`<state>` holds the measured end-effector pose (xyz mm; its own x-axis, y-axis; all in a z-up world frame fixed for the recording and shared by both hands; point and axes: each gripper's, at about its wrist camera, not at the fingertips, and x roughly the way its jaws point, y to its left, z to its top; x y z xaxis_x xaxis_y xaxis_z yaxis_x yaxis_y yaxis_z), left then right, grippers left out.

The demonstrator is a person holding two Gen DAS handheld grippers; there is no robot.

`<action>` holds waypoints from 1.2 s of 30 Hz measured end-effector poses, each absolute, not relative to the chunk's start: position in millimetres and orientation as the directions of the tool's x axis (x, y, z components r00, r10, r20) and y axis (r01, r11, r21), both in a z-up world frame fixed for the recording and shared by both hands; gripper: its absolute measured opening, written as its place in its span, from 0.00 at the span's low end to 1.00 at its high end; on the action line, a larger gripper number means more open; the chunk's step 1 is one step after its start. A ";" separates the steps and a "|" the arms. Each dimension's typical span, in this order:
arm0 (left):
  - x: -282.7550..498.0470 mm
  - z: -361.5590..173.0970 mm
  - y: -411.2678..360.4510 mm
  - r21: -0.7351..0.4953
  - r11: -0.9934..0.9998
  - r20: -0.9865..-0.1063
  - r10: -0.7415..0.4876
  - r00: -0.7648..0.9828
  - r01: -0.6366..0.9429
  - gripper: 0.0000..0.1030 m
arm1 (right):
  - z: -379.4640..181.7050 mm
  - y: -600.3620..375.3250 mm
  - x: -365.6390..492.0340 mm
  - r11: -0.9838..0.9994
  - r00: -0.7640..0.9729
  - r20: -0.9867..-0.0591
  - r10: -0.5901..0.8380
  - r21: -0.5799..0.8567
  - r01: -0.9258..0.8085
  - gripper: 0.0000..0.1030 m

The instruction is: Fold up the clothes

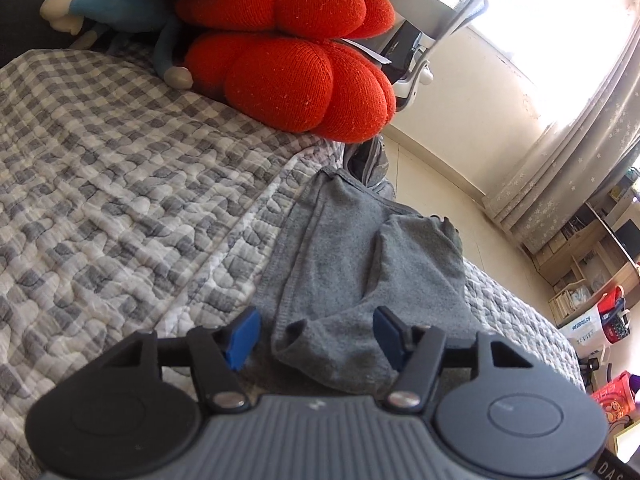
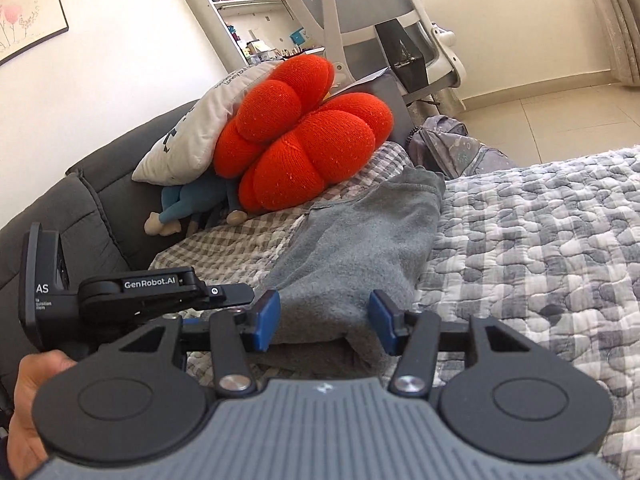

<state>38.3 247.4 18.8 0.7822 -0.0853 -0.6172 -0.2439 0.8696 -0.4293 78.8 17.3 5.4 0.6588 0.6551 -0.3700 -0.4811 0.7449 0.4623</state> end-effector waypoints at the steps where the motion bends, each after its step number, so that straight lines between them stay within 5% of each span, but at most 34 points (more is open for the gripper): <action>1: 37.9 19.1 247.1 -0.419 0.873 -0.619 -0.075 0.782 -0.249 0.51 | 4.5 17.9 78.2 0.749 0.662 -0.371 0.652 0.452 -0.484 0.53; 3: 38.7 18.9 245.0 -0.391 0.885 -0.631 -0.059 0.773 -0.251 0.23 | 3.2 17.0 78.4 0.747 0.662 -0.368 0.653 0.457 -0.483 0.53; 9: 38.5 21.7 240.3 -0.341 0.907 -0.635 -0.030 0.772 -0.246 0.07 | 2.6 21.0 77.4 0.752 0.663 -0.373 0.649 0.441 -0.489 0.55; 22: 35.4 48.3 249.3 -0.333 0.919 -0.553 -0.010 0.833 -0.211 0.03 | 7.2 25.5 75.5 0.740 0.681 -0.325 0.657 0.450 -0.500 0.58; 28: 33.7 20.8 255.1 -0.294 0.925 -0.585 0.026 0.811 -0.242 0.03 | 11.9 21.9 74.0 0.735 0.712 -0.264 0.650 0.456 -0.502 0.58; 36: 32.3 7.2 249.5 -0.241 0.942 -0.583 0.051 0.811 -0.232 0.04 | -2.5 44.2 83.6 0.834 0.681 -0.482 0.551 0.325 -0.445 0.61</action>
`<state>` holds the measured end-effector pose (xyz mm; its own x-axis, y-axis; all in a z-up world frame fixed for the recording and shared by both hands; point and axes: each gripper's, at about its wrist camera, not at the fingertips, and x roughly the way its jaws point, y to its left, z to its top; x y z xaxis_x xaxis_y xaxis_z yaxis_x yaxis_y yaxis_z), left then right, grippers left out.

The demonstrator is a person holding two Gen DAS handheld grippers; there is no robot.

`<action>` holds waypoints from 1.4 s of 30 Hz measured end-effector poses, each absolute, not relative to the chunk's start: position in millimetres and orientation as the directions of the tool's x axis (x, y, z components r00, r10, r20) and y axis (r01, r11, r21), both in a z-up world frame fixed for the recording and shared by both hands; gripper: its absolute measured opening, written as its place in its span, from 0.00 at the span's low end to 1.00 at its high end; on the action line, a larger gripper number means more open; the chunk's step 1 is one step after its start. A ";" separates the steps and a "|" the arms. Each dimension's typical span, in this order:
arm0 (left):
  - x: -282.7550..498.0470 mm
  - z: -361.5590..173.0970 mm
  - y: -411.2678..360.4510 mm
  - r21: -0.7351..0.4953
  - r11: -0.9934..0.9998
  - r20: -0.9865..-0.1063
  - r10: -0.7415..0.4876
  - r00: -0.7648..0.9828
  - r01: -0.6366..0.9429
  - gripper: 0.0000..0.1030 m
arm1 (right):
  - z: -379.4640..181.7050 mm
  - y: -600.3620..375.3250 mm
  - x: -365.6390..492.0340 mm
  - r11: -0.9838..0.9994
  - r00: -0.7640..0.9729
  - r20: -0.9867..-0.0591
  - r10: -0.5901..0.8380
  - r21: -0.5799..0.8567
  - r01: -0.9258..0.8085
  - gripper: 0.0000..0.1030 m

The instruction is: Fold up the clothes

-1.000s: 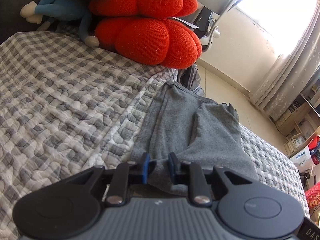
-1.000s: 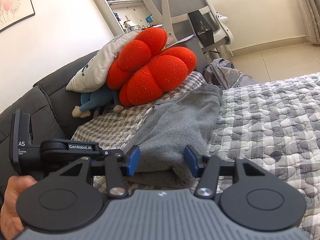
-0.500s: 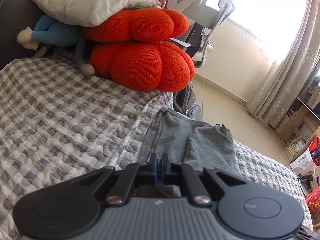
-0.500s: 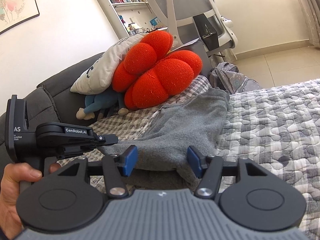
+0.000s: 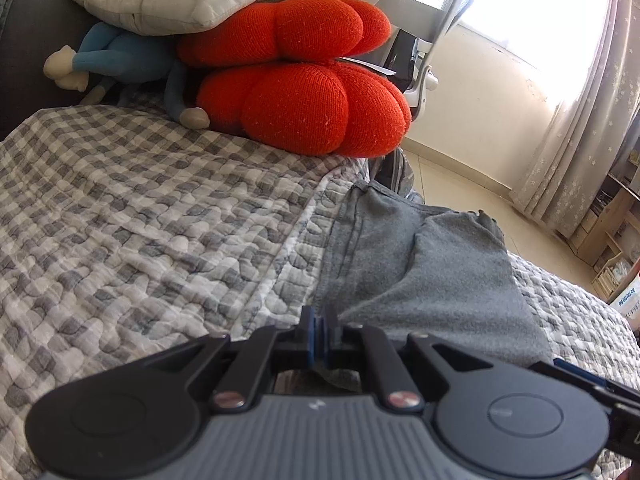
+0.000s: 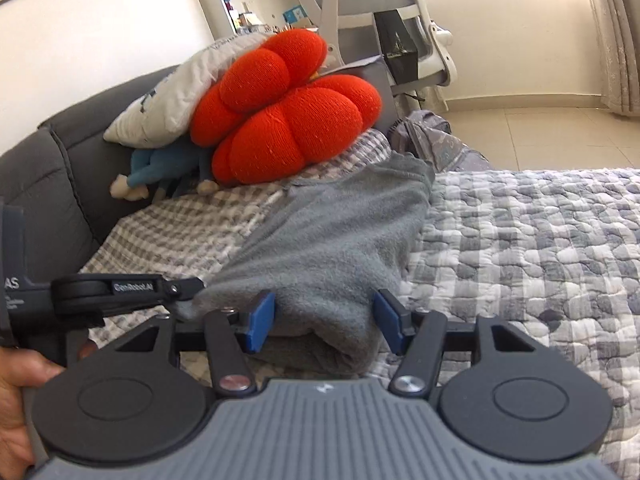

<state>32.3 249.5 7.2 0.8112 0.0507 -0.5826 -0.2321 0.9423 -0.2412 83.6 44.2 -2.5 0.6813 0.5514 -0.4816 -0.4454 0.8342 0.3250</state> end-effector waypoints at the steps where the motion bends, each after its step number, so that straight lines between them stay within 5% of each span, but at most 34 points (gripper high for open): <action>1: 31.9 7.0 247.9 -0.227 0.947 -0.580 0.056 0.813 -0.228 0.04 | -6.6 42.8 85.9 0.830 0.666 -0.496 0.557 0.344 -0.438 0.61; 6: 30.5 3.4 244.3 -0.189 0.957 -0.570 0.077 0.818 -0.221 0.05 | -15.3 37.1 89.7 0.814 0.628 -0.518 0.580 0.386 -0.433 0.60; 14: 27.7 -2.0 239.1 -0.155 0.962 -0.556 0.101 0.825 -0.222 0.05 | 9.4 -1.8 80.8 0.757 0.728 -0.316 0.608 0.507 -0.412 0.58; 16: 27.5 -2.5 239.3 -0.157 0.962 -0.555 0.101 0.826 -0.224 0.05 | 16.4 7.4 77.0 0.782 0.734 -0.327 0.595 0.445 -0.436 0.13; 17: 27.3 -2.7 239.3 -0.158 0.962 -0.555 0.101 0.826 -0.224 0.05 | 17.1 12.6 76.2 0.780 0.725 -0.332 0.603 0.433 -0.451 0.11; 23: 27.2 -3.4 239.6 -0.161 0.961 -0.554 0.101 0.827 -0.226 0.05 | 1.7 40.9 80.7 0.804 0.664 -0.453 0.595 0.344 -0.486 0.09; 29: 28.8 2.6 232.8 -0.100 0.968 -0.558 0.138 0.818 -0.231 0.09 | -8.2 36.6 85.2 0.790 0.631 -0.475 0.613 0.376 -0.484 0.05; 35: 16.7 41.2 239.5 -0.211 0.958 -0.490 0.070 0.869 -0.196 0.31 | -14.0 30.5 84.4 0.773 0.623 -0.458 0.634 0.413 -0.482 0.04; 42: 40.4 30.4 193.1 -0.144 0.987 -0.548 -0.023 0.836 -0.067 0.35 | -12.5 31.0 83.0 0.772 0.625 -0.455 0.634 0.415 -0.482 0.04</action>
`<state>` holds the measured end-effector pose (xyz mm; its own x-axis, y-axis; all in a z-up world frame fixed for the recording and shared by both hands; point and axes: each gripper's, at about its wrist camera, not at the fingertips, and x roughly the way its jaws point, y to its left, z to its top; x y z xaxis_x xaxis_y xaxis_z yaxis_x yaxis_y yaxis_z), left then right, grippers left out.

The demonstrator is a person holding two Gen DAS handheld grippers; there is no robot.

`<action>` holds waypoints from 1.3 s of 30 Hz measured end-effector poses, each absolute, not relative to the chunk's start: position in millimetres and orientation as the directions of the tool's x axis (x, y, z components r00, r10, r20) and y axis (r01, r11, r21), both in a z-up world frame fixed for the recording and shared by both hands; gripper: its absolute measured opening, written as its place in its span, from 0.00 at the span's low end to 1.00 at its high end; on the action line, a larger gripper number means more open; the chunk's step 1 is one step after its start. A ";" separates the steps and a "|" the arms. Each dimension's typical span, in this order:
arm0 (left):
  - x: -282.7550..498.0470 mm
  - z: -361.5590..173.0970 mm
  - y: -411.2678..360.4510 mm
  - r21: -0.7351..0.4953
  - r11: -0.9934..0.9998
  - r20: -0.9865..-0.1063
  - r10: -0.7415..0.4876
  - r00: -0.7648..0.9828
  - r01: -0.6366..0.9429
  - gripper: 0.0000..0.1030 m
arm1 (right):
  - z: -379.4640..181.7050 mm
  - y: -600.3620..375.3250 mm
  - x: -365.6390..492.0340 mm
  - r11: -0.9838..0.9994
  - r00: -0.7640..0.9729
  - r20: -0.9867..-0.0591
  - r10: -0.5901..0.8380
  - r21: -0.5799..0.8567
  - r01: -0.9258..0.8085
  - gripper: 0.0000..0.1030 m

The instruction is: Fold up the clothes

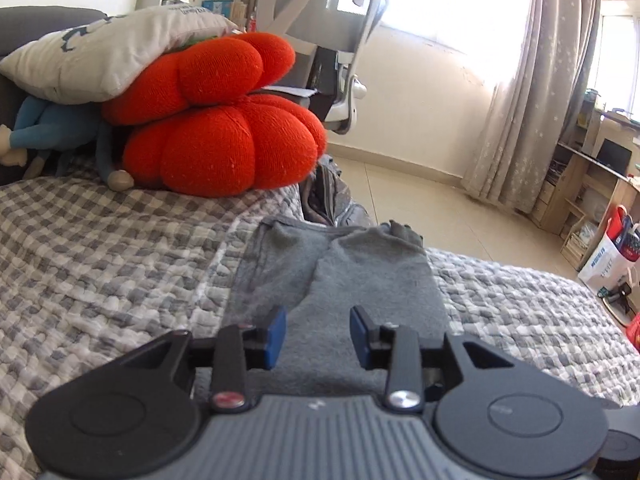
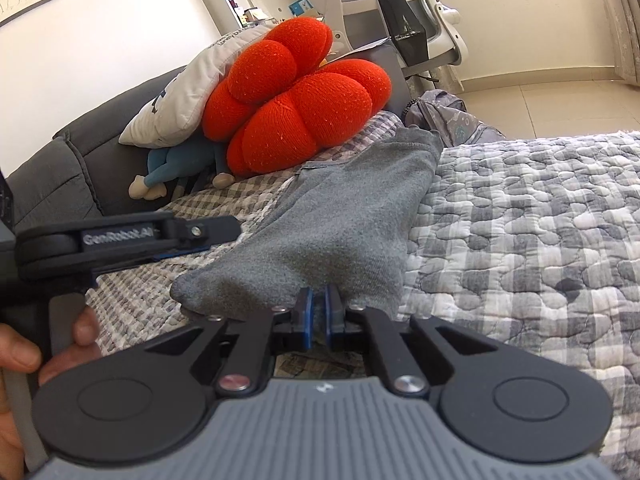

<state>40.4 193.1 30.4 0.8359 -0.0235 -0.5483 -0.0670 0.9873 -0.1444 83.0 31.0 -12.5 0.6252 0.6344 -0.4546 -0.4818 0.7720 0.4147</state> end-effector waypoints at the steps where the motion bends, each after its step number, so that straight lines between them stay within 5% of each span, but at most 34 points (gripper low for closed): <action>1: 45.1 21.0 190.3 -0.122 0.990 -0.573 -0.007 0.819 -0.077 0.35 | -12.2 31.3 82.2 0.773 0.626 -0.455 0.633 0.410 -0.484 0.04; 11: 36.1 -0.1 183.8 -0.051 0.996 -0.513 0.036 0.858 -0.073 0.35 | -0.1 27.5 90.4 0.751 0.603 -0.449 0.660 0.411 -0.516 0.08; 14: 35.3 -0.6 189.5 -0.089 0.993 -0.511 0.017 0.859 -0.072 0.35 | 13.3 21.4 99.9 0.749 0.621 -0.422 0.660 0.421 -0.511 0.29; 15: 35.2 -0.8 190.3 -0.096 0.993 -0.511 0.013 0.860 -0.072 0.35 | 16.3 23.9 105.6 0.776 0.644 -0.434 0.630 0.386 -0.499 0.46; 16: 35.0 -1.0 191.1 -0.102 0.992 -0.510 0.010 0.860 -0.072 0.35 | 16.6 27.1 110.5 0.792 0.655 -0.446 0.610 0.356 -0.496 0.52; 39: 33.1 -2.5 193.2 -0.127 0.990 -0.500 -0.006 0.866 -0.067 0.35 | -2.0 59.6 241.0 0.831 0.597 -0.603 0.529 0.228 -0.507 0.53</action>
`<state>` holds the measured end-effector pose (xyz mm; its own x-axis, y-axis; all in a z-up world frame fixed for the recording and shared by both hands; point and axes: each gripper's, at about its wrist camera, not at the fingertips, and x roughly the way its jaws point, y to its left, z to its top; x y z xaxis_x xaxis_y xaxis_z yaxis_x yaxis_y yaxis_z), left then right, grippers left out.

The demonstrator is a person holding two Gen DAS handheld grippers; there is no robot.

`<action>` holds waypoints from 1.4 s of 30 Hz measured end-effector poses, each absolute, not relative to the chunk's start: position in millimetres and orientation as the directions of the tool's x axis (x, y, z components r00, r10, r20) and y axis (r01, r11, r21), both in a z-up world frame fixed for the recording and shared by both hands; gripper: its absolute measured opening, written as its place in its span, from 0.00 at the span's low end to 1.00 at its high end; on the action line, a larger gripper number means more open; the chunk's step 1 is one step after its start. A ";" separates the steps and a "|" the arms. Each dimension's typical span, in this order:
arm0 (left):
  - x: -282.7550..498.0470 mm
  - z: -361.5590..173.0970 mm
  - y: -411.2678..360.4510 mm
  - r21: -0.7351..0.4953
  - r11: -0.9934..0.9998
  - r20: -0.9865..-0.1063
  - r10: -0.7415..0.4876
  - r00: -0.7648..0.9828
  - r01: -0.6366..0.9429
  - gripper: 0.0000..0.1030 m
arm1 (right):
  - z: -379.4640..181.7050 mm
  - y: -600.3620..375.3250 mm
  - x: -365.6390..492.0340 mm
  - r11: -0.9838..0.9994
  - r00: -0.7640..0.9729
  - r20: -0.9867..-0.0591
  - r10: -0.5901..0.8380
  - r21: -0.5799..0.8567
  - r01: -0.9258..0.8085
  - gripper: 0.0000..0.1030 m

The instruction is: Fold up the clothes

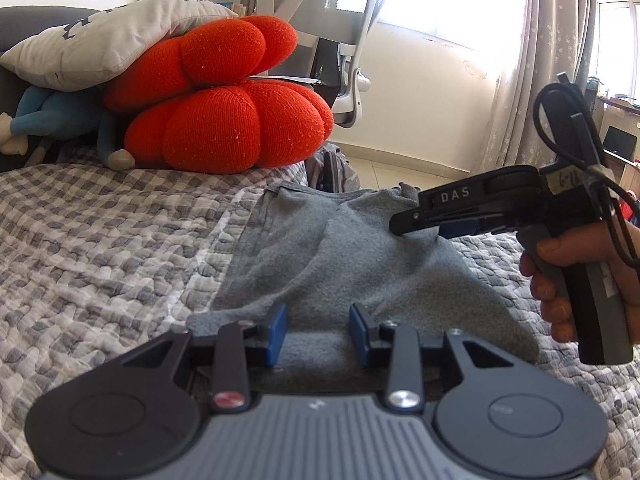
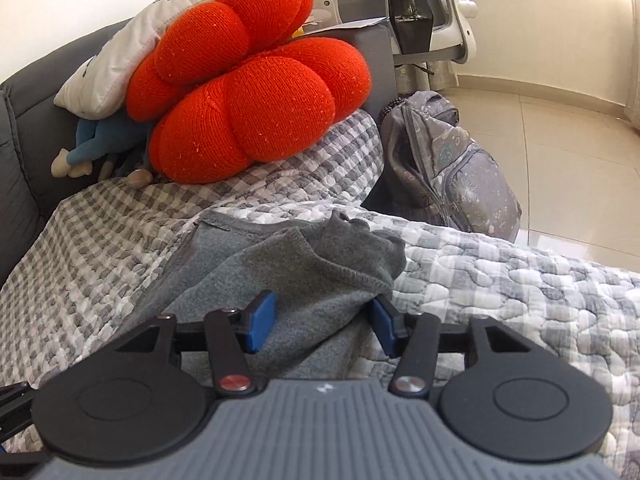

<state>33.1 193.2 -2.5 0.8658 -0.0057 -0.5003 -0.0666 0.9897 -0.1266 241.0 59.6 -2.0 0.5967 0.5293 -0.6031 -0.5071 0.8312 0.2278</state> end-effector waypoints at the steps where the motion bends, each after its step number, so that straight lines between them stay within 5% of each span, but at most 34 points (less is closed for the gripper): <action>1: 33.0 -2.5 192.8 -0.125 0.990 -0.500 -0.005 0.866 -0.066 0.35 | -3.4 61.7 246.0 0.827 0.592 -0.604 0.534 0.230 -0.512 0.53; 8: 32.2 -1.9 192.1 -0.121 0.991 -0.499 -0.003 0.867 -0.066 0.35 | -8.7 66.7 269.5 0.863 0.643 -0.601 0.475 0.175 -0.474 0.54; 12: 32.2 -1.6 191.3 -0.117 0.991 -0.499 -0.001 0.867 -0.066 0.35 | -10.9 64.7 275.6 0.869 0.657 -0.594 0.463 0.160 -0.467 0.70; 22: 29.3 2.2 206.2 -0.206 0.978 -0.490 -0.067 0.869 -0.041 0.36 | 13.7 11.1 179.9 0.801 0.630 -0.496 0.598 0.410 -0.437 0.71; 26: 22.4 7.9 218.3 -0.251 0.967 -0.498 -0.083 0.863 -0.052 0.50 | 19.3 -6.2 134.2 0.774 0.632 -0.455 0.627 0.452 -0.443 0.71; 29: 19.7 8.3 223.3 -0.253 0.965 -0.504 -0.069 0.861 -0.071 0.50 | 22.4 -2.3 107.2 0.751 0.624 -0.429 0.653 0.475 -0.459 0.71; 35: 22.0 2.4 227.7 -0.189 0.973 -0.538 0.009 0.843 -0.131 0.51 | -6.2 35.9 101.3 0.823 0.593 -0.574 0.565 0.343 -0.452 0.65; 42: 18.9 8.3 270.9 -0.334 0.916 -0.574 -0.010 0.819 -0.223 0.53 | -13.2 24.9 99.9 0.800 0.600 -0.529 0.600 0.416 -0.433 0.64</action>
